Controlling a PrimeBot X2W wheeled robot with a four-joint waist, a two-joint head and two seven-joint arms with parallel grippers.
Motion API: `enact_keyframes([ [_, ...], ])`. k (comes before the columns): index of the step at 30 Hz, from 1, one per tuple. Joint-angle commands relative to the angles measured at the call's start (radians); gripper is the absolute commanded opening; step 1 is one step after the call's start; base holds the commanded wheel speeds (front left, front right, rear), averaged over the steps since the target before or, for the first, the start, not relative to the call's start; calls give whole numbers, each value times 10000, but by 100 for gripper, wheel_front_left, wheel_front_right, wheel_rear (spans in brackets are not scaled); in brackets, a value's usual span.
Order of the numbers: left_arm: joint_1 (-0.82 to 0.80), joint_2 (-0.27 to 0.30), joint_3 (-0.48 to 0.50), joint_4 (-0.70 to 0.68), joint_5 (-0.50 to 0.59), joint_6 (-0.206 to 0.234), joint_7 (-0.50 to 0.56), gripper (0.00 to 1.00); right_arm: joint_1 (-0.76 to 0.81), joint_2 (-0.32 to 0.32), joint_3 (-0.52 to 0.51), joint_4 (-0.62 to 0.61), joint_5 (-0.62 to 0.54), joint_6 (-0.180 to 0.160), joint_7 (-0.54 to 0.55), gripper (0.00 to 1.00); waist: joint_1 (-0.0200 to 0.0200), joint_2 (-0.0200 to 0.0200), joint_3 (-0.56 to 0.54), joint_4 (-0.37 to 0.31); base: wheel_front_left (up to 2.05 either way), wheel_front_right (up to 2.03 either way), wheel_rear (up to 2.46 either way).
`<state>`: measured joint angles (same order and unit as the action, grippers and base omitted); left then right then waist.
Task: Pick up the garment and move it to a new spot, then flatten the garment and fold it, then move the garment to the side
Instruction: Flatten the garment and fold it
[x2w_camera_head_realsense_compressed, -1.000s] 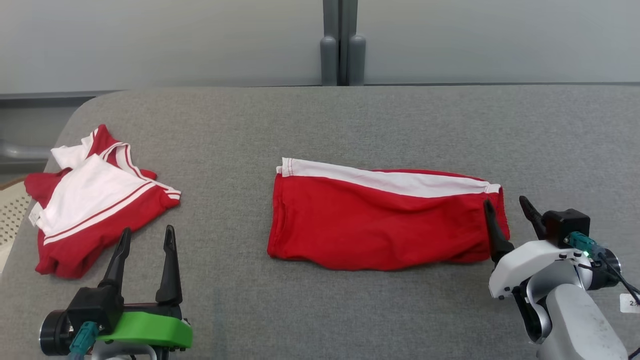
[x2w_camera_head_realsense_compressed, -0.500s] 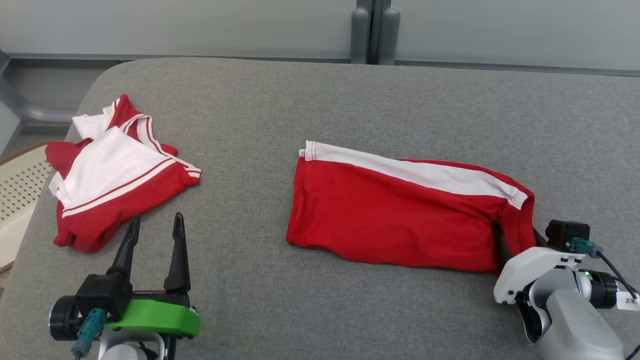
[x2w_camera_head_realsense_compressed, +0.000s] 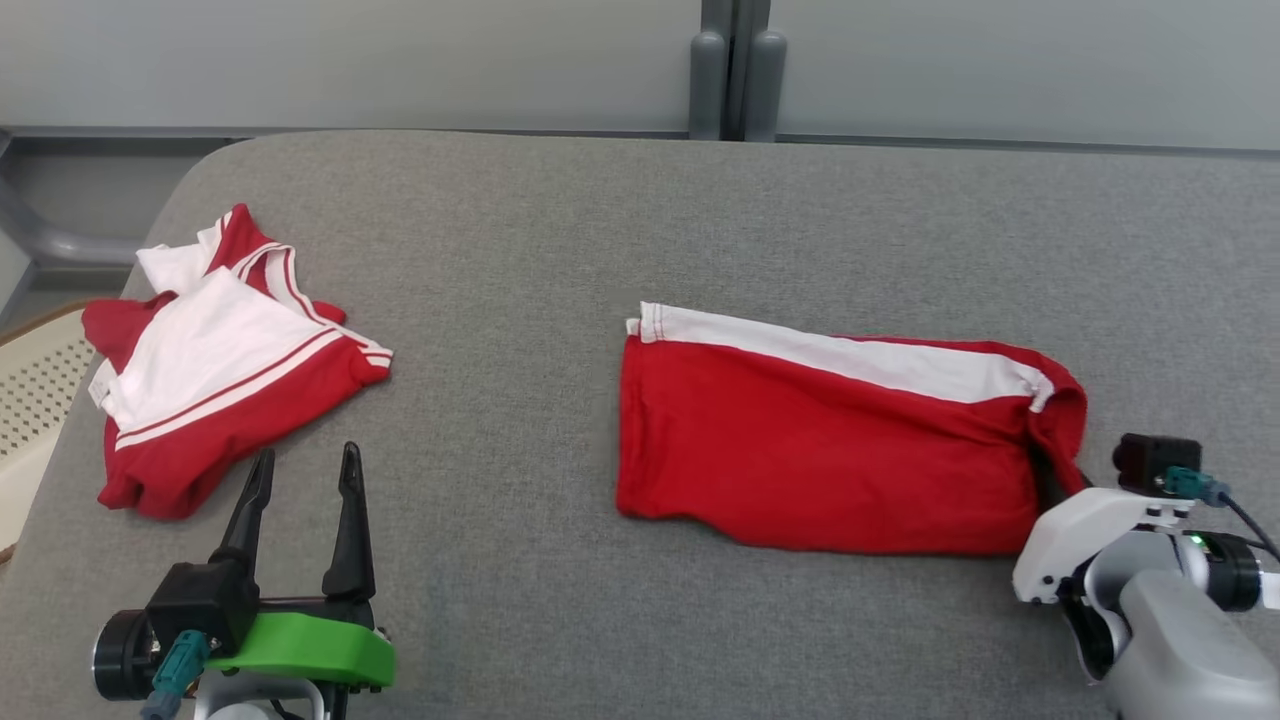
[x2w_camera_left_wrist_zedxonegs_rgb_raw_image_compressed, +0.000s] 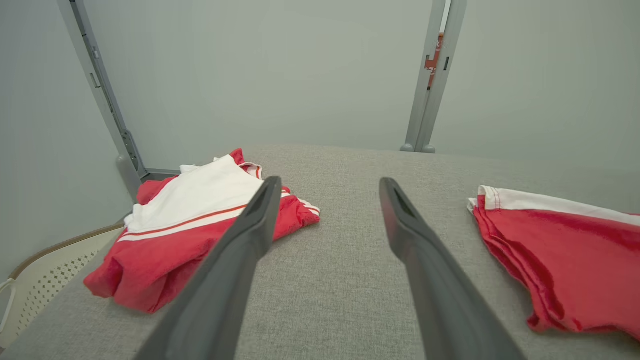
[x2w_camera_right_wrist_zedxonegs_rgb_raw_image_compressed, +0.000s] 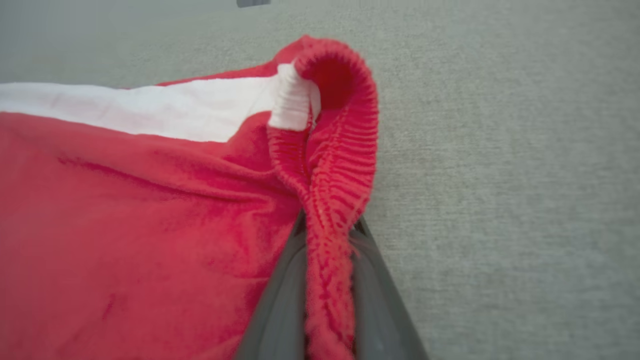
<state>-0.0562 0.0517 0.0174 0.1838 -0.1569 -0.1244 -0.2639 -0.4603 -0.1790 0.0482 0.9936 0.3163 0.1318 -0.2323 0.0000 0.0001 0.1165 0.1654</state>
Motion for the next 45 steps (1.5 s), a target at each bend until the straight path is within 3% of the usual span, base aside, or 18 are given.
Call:
enact_keyframes([
  [1, 83, -9, 11, -10, 132, -43, -4, 100, 121, -361, 52, 52, 191, -19, -88, 0, 0, -1, -195, -267, 0, 0, 0],
  [9, 146, -9, -108, 7, 70, -32, -4, 100, 118, -2056, 342, -244, 946, -16, 343, 0, 0, -1, -372, -733, 0, 0, 0],
  [14, 216, -7, -103, 26, -26, 7, -4, 100, -257, -2423, 626, -721, 1313, -16, 717, 0, 0, -1, -400, -953, 0, 0, 0],
  [32, 90, -7, -351, 72, -195, 107, -4, 100, -347, -200, 2173, -2823, 2111, -10, 1529, 0, 0, -1, -336, -930, 0, 0, 0],
  [44, -261, -8, -532, 217, -306, 155, -4, 100, -404, 920, 2356, -2702, 1690, -10, 1429, 0, 0, -1, 26, -496, 0, 0, 0],
  [45, -273, -8, -546, 227, -307, 163, -4, 100, -438, 916, 2360, -2624, 1489, -10, 1345, 27, 0, -1, 30, -481, 0, 0, 0],
])
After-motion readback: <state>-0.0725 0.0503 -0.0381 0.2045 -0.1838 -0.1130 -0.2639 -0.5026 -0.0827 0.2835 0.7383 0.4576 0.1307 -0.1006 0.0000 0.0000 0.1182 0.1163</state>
